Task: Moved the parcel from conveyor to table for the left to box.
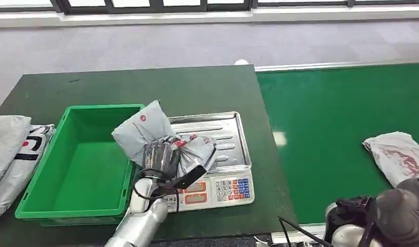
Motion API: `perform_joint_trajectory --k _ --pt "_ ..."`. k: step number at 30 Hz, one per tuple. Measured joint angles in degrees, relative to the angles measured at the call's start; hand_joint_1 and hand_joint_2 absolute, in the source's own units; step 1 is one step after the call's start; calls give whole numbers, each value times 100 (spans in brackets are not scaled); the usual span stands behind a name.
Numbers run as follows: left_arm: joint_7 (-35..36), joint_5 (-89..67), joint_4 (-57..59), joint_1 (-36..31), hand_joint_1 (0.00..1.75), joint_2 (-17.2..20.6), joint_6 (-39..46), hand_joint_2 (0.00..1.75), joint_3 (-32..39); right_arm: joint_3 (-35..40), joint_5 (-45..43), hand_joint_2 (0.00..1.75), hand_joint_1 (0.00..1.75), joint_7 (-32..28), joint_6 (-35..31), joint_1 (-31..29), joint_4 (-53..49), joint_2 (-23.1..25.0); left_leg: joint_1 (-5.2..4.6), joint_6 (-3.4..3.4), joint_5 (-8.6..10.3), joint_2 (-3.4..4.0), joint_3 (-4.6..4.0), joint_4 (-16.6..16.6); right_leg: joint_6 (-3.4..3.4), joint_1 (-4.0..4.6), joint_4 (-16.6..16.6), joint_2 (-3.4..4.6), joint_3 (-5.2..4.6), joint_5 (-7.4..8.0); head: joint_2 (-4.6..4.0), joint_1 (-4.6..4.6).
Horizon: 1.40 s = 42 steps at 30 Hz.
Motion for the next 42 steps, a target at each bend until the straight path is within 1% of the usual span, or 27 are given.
perform_joint_trajectory --k 1,7,13,21,23,25,27,28,33,35,36,39,42 --pt "-189 121 -415 82 175 17 0 175 91 0 0 175 0 2 0 -1 15 0 0 0 0 -2 -5 0 0 0 0 1 -5 0 0 0" --pt "-259 194 -1251 231 175 61 -2 175 264 0 0 175 0 0 0 -7 52 -2 2 -1 -2 -15 -19 -1 -2 1 0 -11 -13 -8 0 0" --pt "-261 196 -1550 286 175 76 -4 175 334 0 2 175 0 0 0 -9 76 -2 2 -1 -3 -17 -28 -2 -2 1 0 -13 -19 -11 0 0" --pt "-289 214 -1662 309 175 81 -9 175 371 0 2 175 0 -7 0 -10 81 -2 2 -1 -3 -17 -31 -2 -2 1 0 -13 -18 -10 0 0" --pt "-616 430 -1982 392 175 98 -11 175 463 0 11 175 0 -9 0 -11 85 -2 3 -2 -2 -14 -36 -2 -3 5 1 -10 -26 -9 0 0" --pt "-1097 839 -2612 483 175 122 -9 175 633 0 11 175 0 -9 0 -12 92 -4 3 -2 -2 -7 -36 -2 -3 4 1 -3 -31 -9 0 0" --pt "-1389 1090 -3158 551 175 140 -9 175 827 0 2 175 0 -9 0 -11 100 -4 5 -3 -2 -9 -35 -1 -4 4 0 -4 -33 -10 0 0" --pt "-1361 1049 -3382 576 175 142 -9 175 926 0 2 175 0 -9 0 -8 103 -4 6 -3 -2 -12 -35 -1 -5 4 0 -7 -32 -12 0 0" --pt "-740 261 -4282 668 175 166 -9 175 1162 6 112 175 0 -4 0 81 103 -4 7 -5 -7 -14 -35 -2 -9 4 0 -11 -31 -21 0 0" --pt "113 -500 -4110 651 175 177 -9 175 1204 81 105 175 0 2 0 251 109 -11 3 0 -10 -24 -32 -3 0 2 0 -19 -24 -30 0 -2" --pt "298 -669 -3983 643 175 188 -21 175 1276 135 105 175 0 0 0 292 127 -13 4 0 -10 -23 -33 -3 -1 2 0 -18 -24 -29 0 2" --pt "134 -643 -3720 640 175 190 -26 175 1613 186 94 175 0 -11 0 301 168 -17 4 -4 -7 0 -32 -3 -11 2 0 -2 -34 -17 0 -2" --pt "27 -562 -3506 638 175 188 -26 175 1949 190 70 175 0 -15 0 307 219 -17 5 -5 -6 0 -31 -2 -10 2 0 0 -36 -16 0 0"
